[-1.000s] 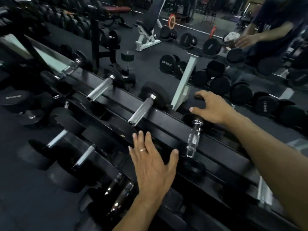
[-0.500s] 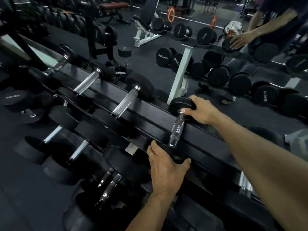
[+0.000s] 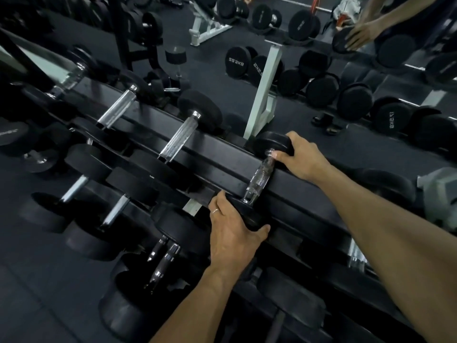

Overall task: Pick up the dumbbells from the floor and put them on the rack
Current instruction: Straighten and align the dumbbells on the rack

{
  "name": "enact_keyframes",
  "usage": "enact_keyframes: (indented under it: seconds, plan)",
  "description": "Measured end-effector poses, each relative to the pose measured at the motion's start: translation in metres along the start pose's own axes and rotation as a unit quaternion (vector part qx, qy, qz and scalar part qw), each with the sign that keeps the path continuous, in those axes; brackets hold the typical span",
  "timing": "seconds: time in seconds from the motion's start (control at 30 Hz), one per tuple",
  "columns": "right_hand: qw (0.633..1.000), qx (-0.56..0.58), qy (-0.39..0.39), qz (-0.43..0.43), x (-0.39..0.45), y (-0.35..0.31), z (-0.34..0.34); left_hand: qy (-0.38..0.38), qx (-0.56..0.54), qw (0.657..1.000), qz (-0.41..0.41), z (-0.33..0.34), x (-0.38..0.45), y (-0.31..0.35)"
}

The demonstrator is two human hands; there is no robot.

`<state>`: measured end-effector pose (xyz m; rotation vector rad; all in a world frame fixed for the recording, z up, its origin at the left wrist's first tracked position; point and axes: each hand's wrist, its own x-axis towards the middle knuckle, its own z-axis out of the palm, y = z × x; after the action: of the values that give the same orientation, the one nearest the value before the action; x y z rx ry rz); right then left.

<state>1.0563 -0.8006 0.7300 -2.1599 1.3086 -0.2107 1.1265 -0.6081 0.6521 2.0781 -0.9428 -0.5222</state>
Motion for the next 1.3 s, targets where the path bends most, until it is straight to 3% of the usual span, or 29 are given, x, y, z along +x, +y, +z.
enact_keyframes:
  seconds: [0.23, 0.43, 0.57, 0.83, 0.97, 1.3]
  plan:
    - [0.998, -0.044, -0.023, 0.042, -0.015, -0.005, 0.000, 0.012, 0.043, 0.999, -0.009, -0.003, -0.003, 0.004]
    - [0.984, -0.165, 0.038, -0.053, -0.057, 0.020, -0.039, 0.072, 0.099, 0.987, 0.102, 0.019, -0.046, 0.028]
    - [0.978, -0.188, 0.068, -0.060, -0.085, 0.051, -0.079, 0.057, 0.084, 0.989, 0.108, 0.049, -0.081, 0.053]
    - [0.998, -0.062, -0.021, -0.015, -0.123, 0.131, -0.111, -0.018, 0.034, 0.999, -0.005, 0.094, -0.151, 0.102]
    - [0.998, -0.039, -0.037, -0.018, -0.119, 0.142, -0.113, -0.005, 0.024, 0.998, -0.061, 0.112, -0.163, 0.115]
    - [0.999, -0.047, -0.003, -0.018, -0.119, 0.152, -0.112, 0.000, 0.020, 0.998, -0.051, 0.116, -0.156, 0.112]
